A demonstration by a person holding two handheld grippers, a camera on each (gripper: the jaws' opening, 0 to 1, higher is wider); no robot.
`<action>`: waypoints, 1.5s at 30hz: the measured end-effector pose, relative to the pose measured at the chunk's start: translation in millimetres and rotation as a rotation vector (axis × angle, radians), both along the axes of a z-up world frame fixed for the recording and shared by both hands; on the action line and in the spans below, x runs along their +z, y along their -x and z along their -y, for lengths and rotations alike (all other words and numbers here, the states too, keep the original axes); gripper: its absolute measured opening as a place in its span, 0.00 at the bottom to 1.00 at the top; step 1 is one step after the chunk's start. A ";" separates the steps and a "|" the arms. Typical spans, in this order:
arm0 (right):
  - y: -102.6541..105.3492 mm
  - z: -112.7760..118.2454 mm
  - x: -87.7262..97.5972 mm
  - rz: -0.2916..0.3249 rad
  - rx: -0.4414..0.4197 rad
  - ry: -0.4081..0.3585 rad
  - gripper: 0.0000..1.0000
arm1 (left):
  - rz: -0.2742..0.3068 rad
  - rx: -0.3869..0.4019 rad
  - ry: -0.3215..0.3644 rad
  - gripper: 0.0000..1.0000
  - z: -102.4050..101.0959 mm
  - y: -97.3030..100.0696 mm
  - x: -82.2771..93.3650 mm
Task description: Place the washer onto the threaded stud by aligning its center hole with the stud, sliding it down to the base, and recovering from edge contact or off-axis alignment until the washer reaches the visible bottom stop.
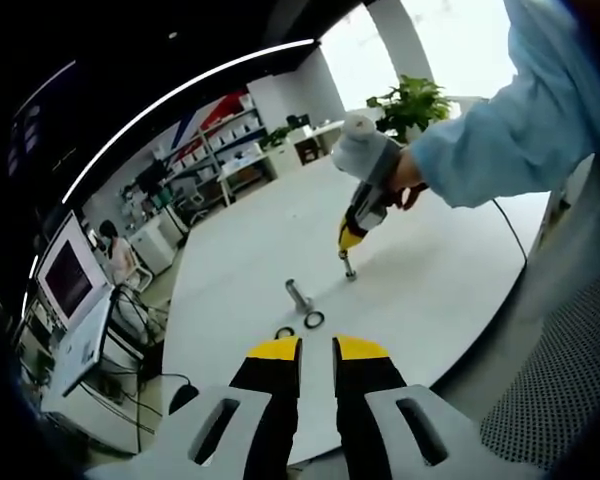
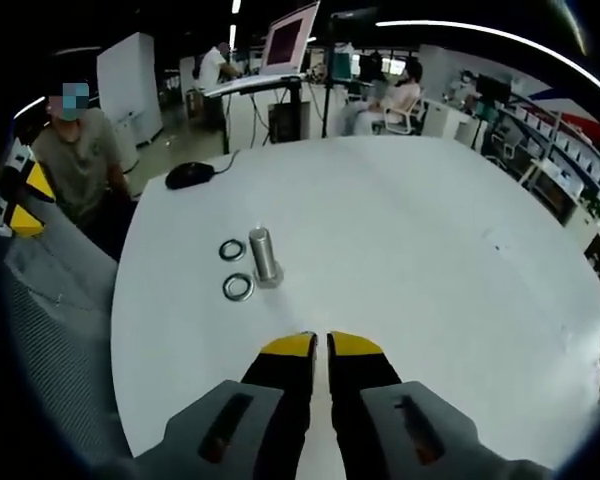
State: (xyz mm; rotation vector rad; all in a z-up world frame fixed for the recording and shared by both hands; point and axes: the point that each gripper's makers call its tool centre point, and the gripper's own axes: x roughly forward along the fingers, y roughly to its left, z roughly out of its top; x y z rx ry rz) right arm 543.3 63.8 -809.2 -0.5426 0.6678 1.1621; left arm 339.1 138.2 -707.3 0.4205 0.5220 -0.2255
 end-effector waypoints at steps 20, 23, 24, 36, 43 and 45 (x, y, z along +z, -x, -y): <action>12.3 -4.7 4.8 0.009 0.031 -0.040 0.07 | -0.005 -0.006 -0.006 0.10 0.4 0.2 -0.8; 16.8 -3.4 -3.6 0.025 0.055 -0.009 0.08 | -0.005 -0.008 -0.006 0.10 0.7 0.4 -0.9; 16.5 -3.7 -3.6 0.030 0.056 -0.011 0.07 | -0.006 -0.008 -0.007 0.10 0.7 0.4 -1.1; 14.8 -6.8 -2.9 0.048 0.062 -0.001 0.06 | -0.007 -0.008 -0.009 0.10 0.3 -0.1 -1.4; 14.3 -8.5 -1.4 0.057 0.048 -0.002 0.05 | -0.011 -0.007 -0.010 0.10 0.1 0.1 -2.0; 15.2 -8.5 5.1 0.074 0.037 -0.012 0.05 | -0.014 -0.008 -0.012 0.10 0.3 0.3 -2.7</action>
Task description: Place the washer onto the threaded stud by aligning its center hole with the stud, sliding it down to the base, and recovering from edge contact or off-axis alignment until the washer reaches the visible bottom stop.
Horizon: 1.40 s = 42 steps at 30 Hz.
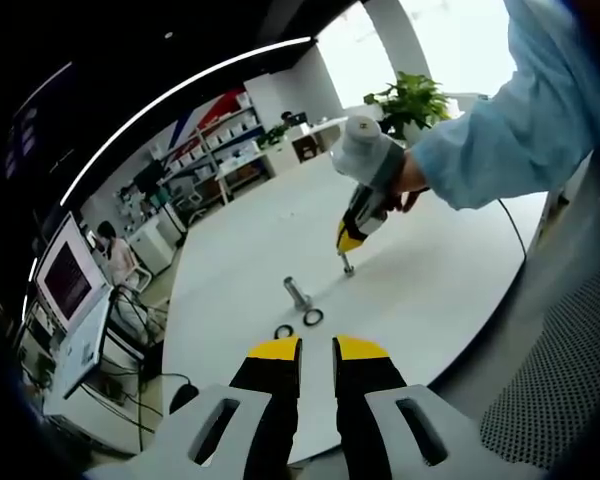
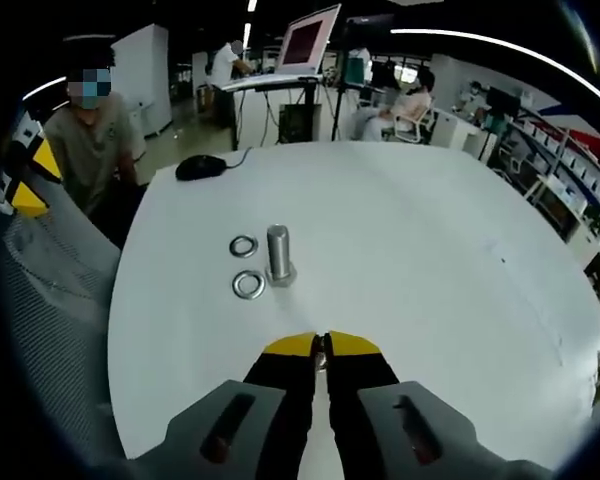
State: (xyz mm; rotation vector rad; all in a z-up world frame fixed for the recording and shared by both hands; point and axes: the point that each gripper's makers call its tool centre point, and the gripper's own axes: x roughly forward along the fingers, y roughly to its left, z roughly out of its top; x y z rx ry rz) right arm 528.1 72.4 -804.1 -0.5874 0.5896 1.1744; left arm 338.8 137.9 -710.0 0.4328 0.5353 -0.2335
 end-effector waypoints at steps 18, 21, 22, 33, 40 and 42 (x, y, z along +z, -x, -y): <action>-21.9 9.8 -6.9 -0.297 -0.263 -0.236 0.14 | 0.000 -0.005 -0.003 0.10 0.8 0.3 -0.3; -25.8 10.9 -16.8 -0.359 -0.316 -0.261 0.15 | -0.003 -0.002 -0.002 0.10 0.3 0.2 -0.8; -28.0 11.6 -21.3 -0.387 -0.337 -0.274 0.15 | -0.004 -0.001 -0.002 0.10 0.2 0.4 -0.9; -4.5 0.7 -20.6 -0.732 -0.577 -0.584 0.13 | -0.020 -0.003 -0.011 0.10 -0.1 0.5 -3.8; -3.3 2.7 -12.6 -0.746 -0.604 -0.612 0.12 | -0.020 0.002 -0.007 0.10 -1.2 0.4 -3.7; -3.0 2.6 -11.3 -0.748 -0.608 -0.614 0.12 | -0.020 0.003 -0.006 0.10 -1.3 0.4 -3.6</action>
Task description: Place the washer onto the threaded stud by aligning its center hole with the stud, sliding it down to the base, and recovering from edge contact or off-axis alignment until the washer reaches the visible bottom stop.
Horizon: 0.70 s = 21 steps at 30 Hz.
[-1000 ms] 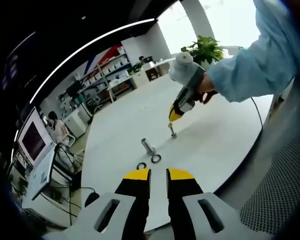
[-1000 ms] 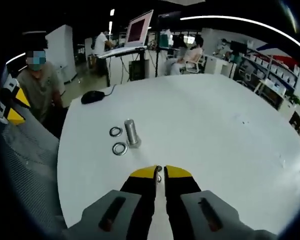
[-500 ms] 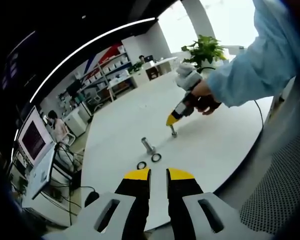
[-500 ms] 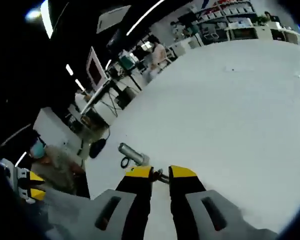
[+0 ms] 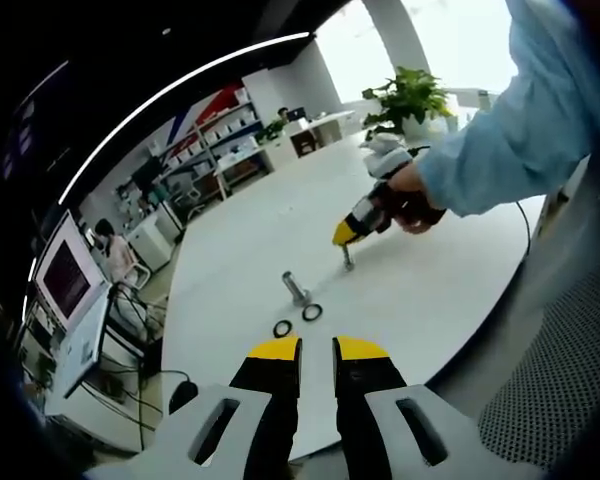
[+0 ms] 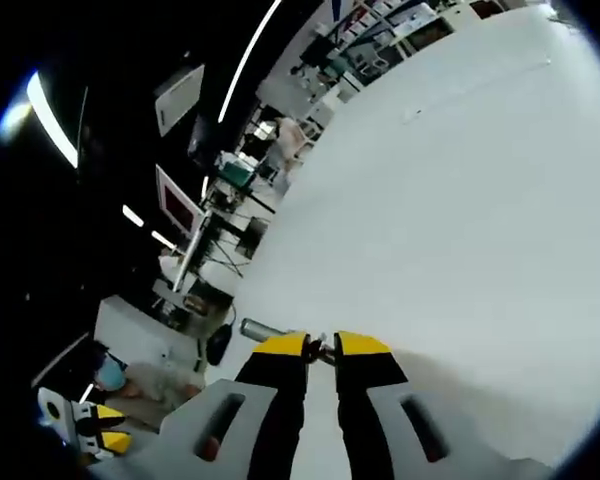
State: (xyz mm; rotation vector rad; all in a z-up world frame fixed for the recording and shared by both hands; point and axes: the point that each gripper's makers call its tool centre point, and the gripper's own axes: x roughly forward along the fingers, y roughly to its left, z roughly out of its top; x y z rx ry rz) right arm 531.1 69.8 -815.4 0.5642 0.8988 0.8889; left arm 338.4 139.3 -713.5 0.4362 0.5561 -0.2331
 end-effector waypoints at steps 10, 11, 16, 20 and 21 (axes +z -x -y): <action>-3.9 6.2 5.4 0.061 0.025 0.068 0.10 | 0.000 -0.002 -0.001 0.10 0.4 0.4 -0.1; -4.7 7.1 6.2 0.079 0.028 0.081 0.10 | 0.000 -0.002 -0.001 0.10 0.5 0.3 -0.1; -7.3 10.4 10.1 0.182 0.088 0.163 0.10 | 0.000 -0.005 -0.002 0.10 1.1 0.3 -0.1; -5.7 8.8 11.3 0.296 0.162 0.249 0.09 | 0.001 -0.007 -0.002 0.10 1.6 0.2 0.0; -3.8 6.5 14.6 0.282 0.154 0.229 0.09 | 0.001 -0.007 -0.002 0.10 1.5 -0.1 0.1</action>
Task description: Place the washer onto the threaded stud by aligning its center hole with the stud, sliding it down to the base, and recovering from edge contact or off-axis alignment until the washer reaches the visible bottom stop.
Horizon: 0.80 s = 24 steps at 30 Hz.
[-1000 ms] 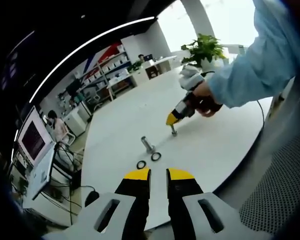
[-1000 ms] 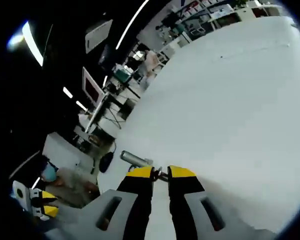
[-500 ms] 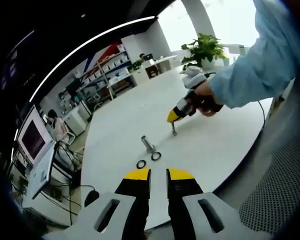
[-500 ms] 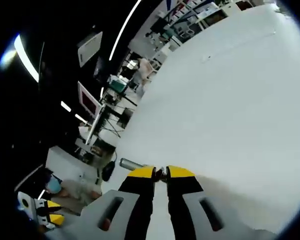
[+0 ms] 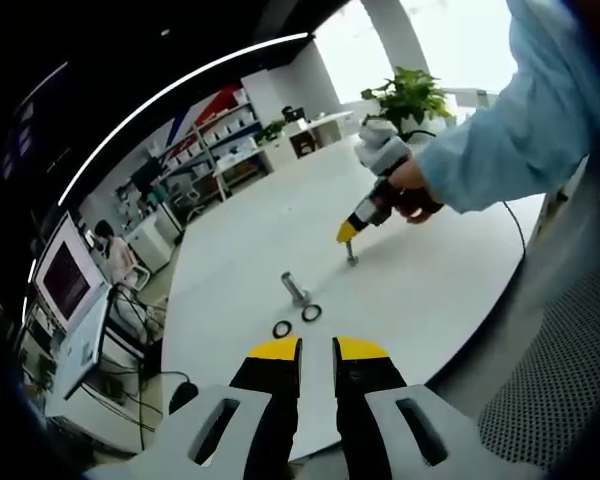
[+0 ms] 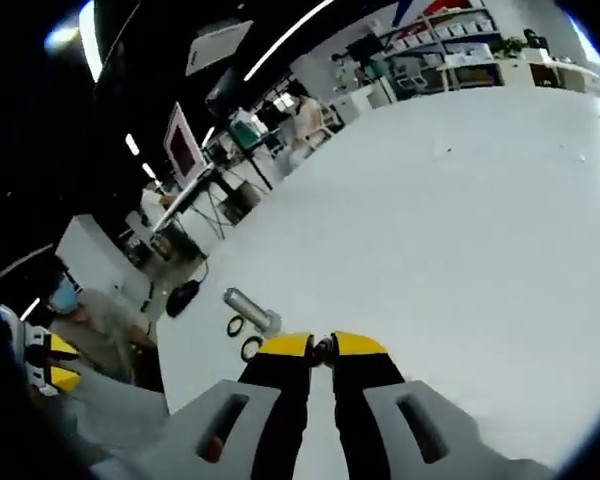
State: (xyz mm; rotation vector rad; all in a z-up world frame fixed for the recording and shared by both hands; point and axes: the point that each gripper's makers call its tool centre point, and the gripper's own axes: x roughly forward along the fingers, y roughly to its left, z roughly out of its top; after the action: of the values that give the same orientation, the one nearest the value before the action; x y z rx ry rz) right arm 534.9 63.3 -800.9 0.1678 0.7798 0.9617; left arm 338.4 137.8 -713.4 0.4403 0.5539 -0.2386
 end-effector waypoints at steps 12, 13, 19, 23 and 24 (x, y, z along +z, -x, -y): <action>-18.3 10.2 11.8 0.006 -0.031 -0.044 0.03 | 0.003 -0.004 -0.001 0.10 1.0 0.6 0.3; -18.6 11.5 10.2 0.003 -0.033 -0.043 0.03 | 0.003 -0.004 -0.001 0.10 1.0 0.8 0.3; -11.5 13.5 -8.5 -0.036 -0.005 -0.013 0.09 | 0.004 -0.005 0.000 0.10 1.1 0.7 0.5; -13.2 8.8 -8.3 -0.075 -0.029 -0.070 0.05 | 0.002 -0.006 -0.002 0.10 1.1 0.7 0.1; -17.1 12.0 -8.7 -0.058 -0.041 -0.052 0.05 | 0.001 -0.005 -0.002 0.10 0.9 0.7 0.0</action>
State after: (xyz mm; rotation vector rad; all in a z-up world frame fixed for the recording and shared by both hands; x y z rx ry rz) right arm 552.0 51.2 -809.6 0.2569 0.8017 0.9426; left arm 337.8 136.9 -713.4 0.4435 0.5520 -0.2429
